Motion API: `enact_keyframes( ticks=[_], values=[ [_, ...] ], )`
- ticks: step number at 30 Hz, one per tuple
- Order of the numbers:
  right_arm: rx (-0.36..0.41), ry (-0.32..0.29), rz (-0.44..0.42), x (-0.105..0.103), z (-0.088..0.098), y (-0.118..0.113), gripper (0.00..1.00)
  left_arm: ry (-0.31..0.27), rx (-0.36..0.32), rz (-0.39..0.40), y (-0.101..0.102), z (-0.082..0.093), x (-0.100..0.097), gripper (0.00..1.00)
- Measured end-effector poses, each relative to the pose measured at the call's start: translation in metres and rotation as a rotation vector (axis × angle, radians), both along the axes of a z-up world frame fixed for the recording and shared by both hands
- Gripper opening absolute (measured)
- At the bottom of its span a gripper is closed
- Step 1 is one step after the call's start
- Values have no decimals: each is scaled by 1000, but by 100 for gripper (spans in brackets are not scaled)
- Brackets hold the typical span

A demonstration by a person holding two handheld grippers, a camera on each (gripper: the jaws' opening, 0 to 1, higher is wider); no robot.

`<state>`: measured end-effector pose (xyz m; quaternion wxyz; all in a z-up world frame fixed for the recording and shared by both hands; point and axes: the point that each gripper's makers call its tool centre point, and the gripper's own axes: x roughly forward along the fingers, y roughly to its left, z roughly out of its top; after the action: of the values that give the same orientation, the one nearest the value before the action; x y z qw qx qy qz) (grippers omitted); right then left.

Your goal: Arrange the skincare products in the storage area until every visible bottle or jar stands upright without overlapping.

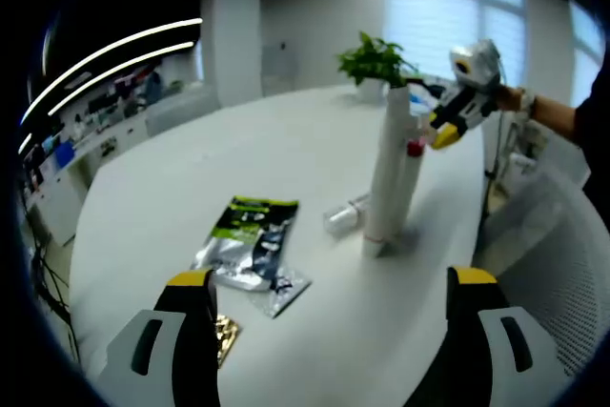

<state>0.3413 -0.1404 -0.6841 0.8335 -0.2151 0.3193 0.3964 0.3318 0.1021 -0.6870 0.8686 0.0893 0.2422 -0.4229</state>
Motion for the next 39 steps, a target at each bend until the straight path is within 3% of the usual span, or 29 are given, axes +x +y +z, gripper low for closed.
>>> enact_keyframes(
  ticks=[12, 23, 29, 36, 39],
  values=[
    [46, -26, -27, -34, 15, 2, 17, -21, 25, -11, -5, 8, -7, 97],
    [69, -27, 14, -62, 19, 32, 17, -60, 68, -34, -12, 27, -20, 95],
    [73, -19, 96, -77, 22, 59, 17, -67, 147, -54, -12, 26, -31, 91],
    [59, 2, 197, -85, 11, 91, 17, -38, 161, -78, -19, 20, -40, 86],
    [16, 5, 234, -86, 4, 98, 17, -29, 176, -95, -19, 17, -45, 82]
  ],
)
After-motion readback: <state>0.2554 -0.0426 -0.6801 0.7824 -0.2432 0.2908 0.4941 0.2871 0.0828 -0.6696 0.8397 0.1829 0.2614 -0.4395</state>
